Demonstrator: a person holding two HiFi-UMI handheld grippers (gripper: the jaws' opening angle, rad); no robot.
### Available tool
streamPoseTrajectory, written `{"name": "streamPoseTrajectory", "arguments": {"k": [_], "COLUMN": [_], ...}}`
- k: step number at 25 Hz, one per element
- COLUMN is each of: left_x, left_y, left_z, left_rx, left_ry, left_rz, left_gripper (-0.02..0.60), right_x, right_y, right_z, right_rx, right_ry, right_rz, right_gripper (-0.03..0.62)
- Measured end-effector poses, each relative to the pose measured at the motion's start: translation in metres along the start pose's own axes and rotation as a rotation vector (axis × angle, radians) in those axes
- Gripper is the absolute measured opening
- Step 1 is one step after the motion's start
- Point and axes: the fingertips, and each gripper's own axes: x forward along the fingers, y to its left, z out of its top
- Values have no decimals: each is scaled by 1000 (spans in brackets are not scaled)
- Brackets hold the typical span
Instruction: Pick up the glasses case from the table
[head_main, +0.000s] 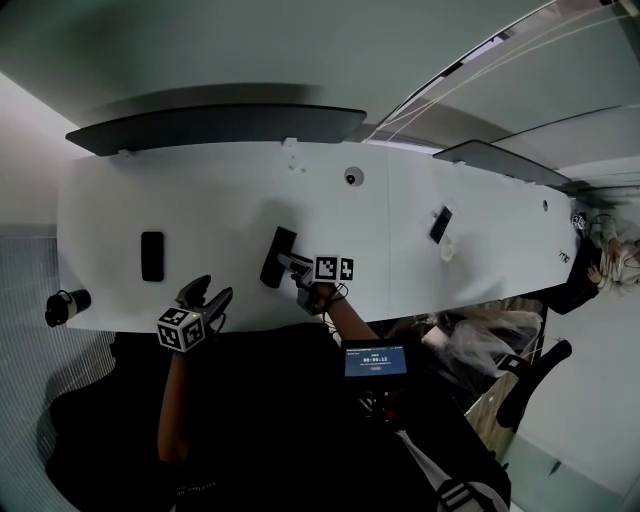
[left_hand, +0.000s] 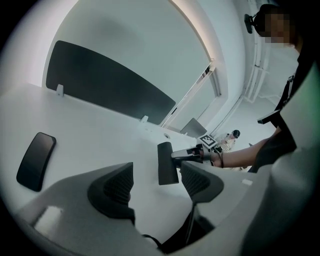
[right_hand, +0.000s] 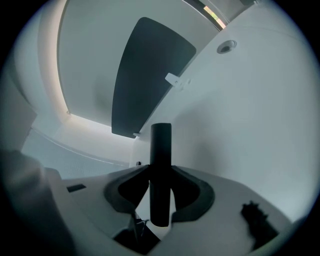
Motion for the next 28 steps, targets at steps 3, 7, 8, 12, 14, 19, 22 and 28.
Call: {"name": "streamPoseTrajectory", "arguments": {"k": [3, 7, 8, 12, 14, 19, 22, 28], "left_x": [0, 3, 4, 7, 7, 7, 6, 6], "left_y": [1, 0, -1, -1, -1, 1, 3, 3], "left_z": [-1, -1, 0, 0, 0, 0, -2, -6], "left_rx": [-5, -14, -17, -9, -6, -12, -16, -24], "left_ry": [5, 0, 0, 8, 8, 10, 12, 22], "left_rz": [0, -7, -9, -10, -6, -2, 1, 4], "left_gripper": [305, 305, 305, 305, 305, 305, 305, 305], "right_x": [-2, -15, -16, -14, -14, -14, -14, -12], "right_y": [10, 42, 48, 59, 61, 62, 60, 61], "right_z": [5, 18, 20, 21, 21, 21, 20, 16], "right_rx": [43, 130, 144, 168, 166, 163, 162, 169], "right_ry": [-38, -148, -165, -171, -170, -163, -154, -139], "right_rz": [51, 215, 246, 290, 292, 286, 283, 288], "right_gripper": [141, 141, 141, 141, 141, 141, 141, 141]}}
